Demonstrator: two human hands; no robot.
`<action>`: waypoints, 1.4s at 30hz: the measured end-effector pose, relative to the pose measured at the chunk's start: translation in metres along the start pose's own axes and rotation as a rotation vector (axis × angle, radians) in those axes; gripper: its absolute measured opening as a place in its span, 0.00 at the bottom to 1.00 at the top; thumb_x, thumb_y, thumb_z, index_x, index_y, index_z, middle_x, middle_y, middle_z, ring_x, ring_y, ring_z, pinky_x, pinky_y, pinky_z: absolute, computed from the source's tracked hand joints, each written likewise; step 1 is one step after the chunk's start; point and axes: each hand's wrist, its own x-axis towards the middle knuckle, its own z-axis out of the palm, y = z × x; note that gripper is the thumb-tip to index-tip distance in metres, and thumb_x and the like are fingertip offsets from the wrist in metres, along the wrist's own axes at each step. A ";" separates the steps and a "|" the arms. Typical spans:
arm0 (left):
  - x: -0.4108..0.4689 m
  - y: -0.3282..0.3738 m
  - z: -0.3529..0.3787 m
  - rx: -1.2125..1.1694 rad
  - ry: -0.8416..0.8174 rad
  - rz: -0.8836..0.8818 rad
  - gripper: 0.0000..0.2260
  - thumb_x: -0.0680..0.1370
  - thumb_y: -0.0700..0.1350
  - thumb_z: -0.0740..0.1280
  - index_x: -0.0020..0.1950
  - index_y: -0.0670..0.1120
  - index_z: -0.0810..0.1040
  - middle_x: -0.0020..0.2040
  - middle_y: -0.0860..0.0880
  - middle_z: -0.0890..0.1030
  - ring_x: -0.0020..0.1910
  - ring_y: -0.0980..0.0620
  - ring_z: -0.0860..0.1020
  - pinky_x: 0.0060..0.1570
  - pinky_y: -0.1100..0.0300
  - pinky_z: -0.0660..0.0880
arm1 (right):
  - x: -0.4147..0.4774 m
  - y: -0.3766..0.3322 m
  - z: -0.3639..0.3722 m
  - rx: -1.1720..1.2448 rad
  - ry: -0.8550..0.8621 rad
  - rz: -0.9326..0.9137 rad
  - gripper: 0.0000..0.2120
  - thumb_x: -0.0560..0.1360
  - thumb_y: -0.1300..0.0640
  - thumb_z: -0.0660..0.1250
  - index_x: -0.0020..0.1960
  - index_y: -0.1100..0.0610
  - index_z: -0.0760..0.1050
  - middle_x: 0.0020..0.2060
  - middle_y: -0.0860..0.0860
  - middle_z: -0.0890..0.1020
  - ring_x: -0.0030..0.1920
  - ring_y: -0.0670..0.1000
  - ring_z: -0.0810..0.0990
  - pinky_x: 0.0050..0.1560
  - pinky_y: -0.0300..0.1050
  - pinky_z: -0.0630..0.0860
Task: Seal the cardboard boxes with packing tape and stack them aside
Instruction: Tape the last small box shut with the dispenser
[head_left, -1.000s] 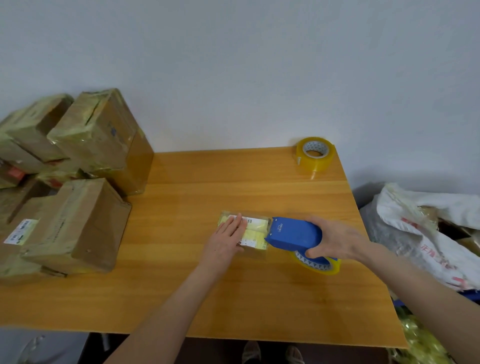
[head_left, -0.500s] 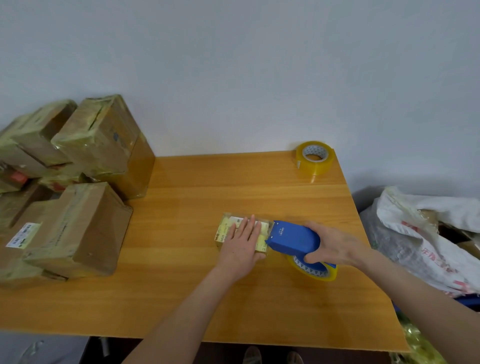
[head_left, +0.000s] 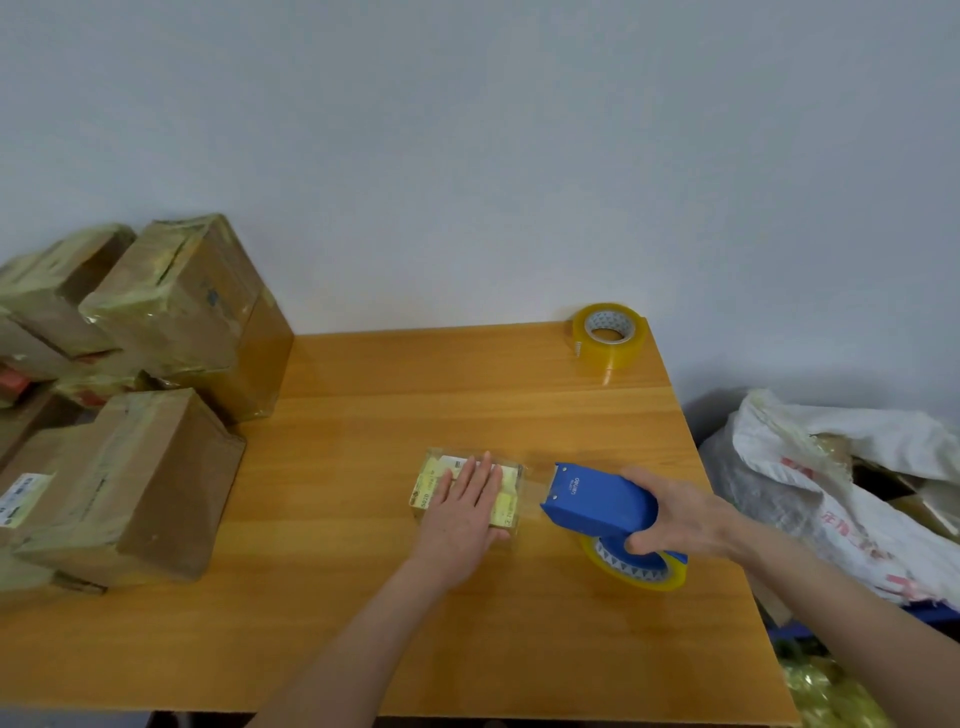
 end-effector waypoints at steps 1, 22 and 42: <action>-0.001 0.000 0.000 0.001 0.002 0.000 0.35 0.81 0.60 0.52 0.77 0.45 0.35 0.75 0.48 0.31 0.75 0.49 0.32 0.75 0.50 0.36 | 0.000 0.001 0.000 -0.001 -0.001 -0.002 0.25 0.64 0.50 0.72 0.58 0.41 0.67 0.47 0.44 0.77 0.47 0.47 0.78 0.50 0.52 0.78; 0.002 -0.009 0.008 -0.094 0.041 0.035 0.36 0.81 0.54 0.59 0.77 0.46 0.37 0.73 0.51 0.32 0.76 0.52 0.36 0.74 0.55 0.35 | 0.035 -0.033 0.015 -0.294 -0.125 0.139 0.33 0.66 0.45 0.70 0.69 0.44 0.62 0.50 0.46 0.75 0.50 0.53 0.77 0.48 0.50 0.77; -0.004 -0.006 -0.010 -0.120 -0.036 0.047 0.35 0.81 0.55 0.58 0.78 0.45 0.39 0.78 0.48 0.37 0.77 0.51 0.37 0.74 0.54 0.36 | 0.030 -0.042 0.017 -0.214 -0.136 0.151 0.28 0.63 0.47 0.73 0.61 0.46 0.67 0.51 0.49 0.76 0.51 0.54 0.78 0.51 0.52 0.78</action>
